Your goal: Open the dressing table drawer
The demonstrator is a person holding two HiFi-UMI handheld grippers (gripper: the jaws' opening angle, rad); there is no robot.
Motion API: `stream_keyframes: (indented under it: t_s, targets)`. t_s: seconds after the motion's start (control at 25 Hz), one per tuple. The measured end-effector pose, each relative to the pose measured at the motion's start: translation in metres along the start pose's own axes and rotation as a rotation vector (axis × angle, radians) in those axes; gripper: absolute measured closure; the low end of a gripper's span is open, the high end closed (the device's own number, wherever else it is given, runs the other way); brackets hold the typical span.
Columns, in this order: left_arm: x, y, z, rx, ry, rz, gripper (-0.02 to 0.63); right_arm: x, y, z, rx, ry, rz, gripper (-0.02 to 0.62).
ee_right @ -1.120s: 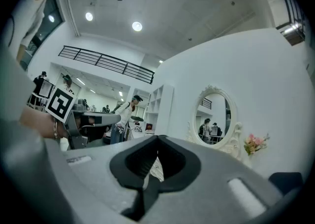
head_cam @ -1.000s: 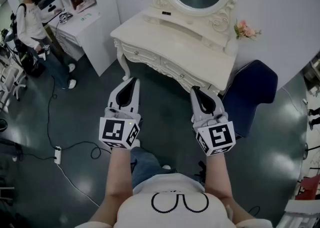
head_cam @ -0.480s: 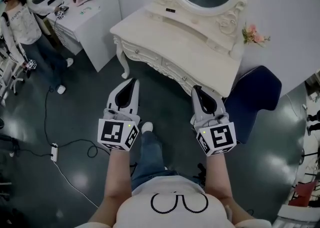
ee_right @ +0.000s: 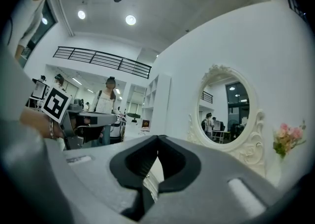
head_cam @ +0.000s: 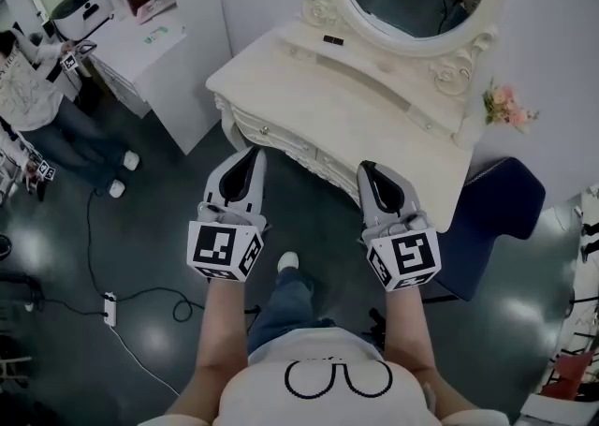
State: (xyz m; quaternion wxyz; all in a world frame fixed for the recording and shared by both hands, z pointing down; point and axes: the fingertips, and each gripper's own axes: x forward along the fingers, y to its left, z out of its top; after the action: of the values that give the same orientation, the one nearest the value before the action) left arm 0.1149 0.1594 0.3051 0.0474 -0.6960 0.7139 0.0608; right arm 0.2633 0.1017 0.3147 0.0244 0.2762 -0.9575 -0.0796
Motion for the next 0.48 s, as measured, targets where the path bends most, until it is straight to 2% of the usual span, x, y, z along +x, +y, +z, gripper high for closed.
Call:
stream_keyframes:
  t_s: [0.32, 0.48]
  targets:
    - [0.109, 0.098, -0.011, -0.017, 0.013, -0.002, 0.607, 0.136, -0.038, -0.005, 0.008, 0.025, -0.02, 0.597]
    - [0.145, 0.13, -0.018, -0.023, 0.025, -0.019, 0.607, 0.184, -0.048, -0.009, 0.007, 0.046, -0.035, 0.597]
